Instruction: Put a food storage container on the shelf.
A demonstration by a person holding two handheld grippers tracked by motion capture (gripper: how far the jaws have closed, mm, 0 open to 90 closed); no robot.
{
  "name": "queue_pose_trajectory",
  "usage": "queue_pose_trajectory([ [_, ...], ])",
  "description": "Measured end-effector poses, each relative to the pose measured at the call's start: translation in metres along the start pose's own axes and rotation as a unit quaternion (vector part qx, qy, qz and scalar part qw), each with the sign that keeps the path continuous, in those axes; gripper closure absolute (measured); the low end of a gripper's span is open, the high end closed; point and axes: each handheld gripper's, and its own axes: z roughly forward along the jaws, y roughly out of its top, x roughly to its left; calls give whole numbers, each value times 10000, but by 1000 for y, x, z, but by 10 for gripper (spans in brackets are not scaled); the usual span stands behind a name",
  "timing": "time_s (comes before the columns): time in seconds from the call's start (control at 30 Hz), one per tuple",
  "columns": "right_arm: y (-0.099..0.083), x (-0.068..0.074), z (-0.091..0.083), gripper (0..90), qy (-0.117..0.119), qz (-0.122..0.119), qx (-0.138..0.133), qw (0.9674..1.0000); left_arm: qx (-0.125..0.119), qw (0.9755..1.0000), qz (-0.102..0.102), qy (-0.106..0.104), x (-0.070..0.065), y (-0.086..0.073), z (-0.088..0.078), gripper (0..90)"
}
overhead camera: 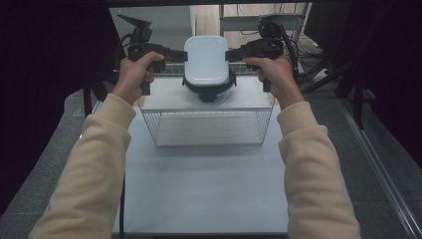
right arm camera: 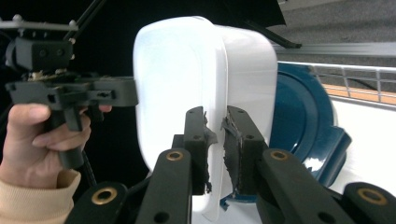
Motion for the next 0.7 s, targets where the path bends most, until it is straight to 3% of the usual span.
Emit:
queue_pose_trajectory([
  [0.17, 5, -16, 6, 773, 193, 448, -85, 9988, 12, 9998, -152, 104, 5, 4, 6, 747],
  [0.3, 8, -22, 11, 764, 287, 614, -108, 9976, 17, 9991, -411, -62, 17, 8, 11, 735],
  [0.5, 14, -40, 18, 746, 483, 1138, -106, 9923, -77, 9959, -855, -300, 37, 13, 24, 729],
  [0.6, 16, -46, 21, 741, 371, 1288, -113, 9909, -128, 9937, -1019, -457, 46, 12, 29, 717],
  [0.7, 15, -50, 22, 738, 465, 1334, -141, 9899, -144, 9930, -1029, -559, 49, 11, 29, 720],
])
